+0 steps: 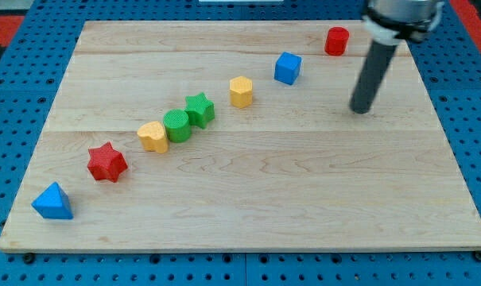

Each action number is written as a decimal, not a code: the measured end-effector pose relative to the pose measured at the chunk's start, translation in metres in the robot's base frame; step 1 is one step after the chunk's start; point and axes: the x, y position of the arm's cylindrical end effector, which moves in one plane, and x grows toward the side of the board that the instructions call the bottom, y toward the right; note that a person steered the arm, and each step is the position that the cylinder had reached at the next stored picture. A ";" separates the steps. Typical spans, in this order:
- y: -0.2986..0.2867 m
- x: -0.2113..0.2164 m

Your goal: Keep the yellow heart at the top left of the green circle

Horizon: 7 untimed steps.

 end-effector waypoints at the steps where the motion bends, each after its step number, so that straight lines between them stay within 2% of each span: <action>1: -0.059 0.033; 2: -0.140 0.083; 3: -0.203 0.110; 4: -0.278 0.094; 6: -0.304 0.082; 7: -0.290 0.056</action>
